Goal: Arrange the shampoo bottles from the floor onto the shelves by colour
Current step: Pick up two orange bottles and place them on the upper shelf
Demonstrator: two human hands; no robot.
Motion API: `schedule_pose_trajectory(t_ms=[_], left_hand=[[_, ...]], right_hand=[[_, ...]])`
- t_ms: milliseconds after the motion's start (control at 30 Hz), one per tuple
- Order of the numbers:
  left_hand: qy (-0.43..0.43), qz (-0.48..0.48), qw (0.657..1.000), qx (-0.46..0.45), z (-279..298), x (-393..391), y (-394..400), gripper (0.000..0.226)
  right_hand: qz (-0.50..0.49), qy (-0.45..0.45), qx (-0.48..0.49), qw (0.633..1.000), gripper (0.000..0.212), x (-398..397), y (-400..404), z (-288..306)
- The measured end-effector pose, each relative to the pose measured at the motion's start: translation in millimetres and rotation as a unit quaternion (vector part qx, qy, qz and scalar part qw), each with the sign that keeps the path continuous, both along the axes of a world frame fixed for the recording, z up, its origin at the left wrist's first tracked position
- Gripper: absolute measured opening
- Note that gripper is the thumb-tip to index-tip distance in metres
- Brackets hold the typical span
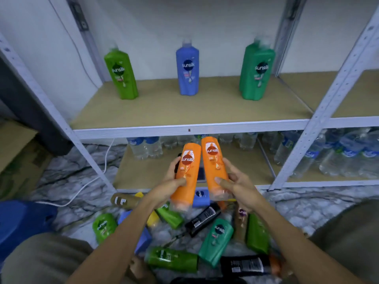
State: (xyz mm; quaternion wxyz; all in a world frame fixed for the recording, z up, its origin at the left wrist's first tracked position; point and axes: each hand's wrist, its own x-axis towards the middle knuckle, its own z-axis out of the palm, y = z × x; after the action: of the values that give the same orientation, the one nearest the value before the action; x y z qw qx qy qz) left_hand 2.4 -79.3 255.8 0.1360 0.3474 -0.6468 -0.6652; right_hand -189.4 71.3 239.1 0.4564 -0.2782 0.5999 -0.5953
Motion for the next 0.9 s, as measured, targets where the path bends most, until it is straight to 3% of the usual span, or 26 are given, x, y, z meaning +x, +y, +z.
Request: schedule_pose_trajectory(t_ms=[467, 667, 900], left_hand=[[0.208, -0.002, 0.962, -0.176, 207.6, -48.4, -32.7, 0.087], [0.256, 0.009, 0.927, -0.273, 295.2, -63.4, -39.2, 0.087], [0.317, 0.021, 0.868, -0.381, 391.0, -75.1, -40.3, 0.089]], right_hand=[[0.002, 0.153, -0.191, 0.969, 0.087, -36.7, -39.5, 207.9], [-0.008, 0.264, -0.249, 0.932, 0.097, -51.3, -47.0, 293.0], [-0.027, 0.371, -0.33, 0.868, 0.087, -66.0, -49.8, 388.9]])
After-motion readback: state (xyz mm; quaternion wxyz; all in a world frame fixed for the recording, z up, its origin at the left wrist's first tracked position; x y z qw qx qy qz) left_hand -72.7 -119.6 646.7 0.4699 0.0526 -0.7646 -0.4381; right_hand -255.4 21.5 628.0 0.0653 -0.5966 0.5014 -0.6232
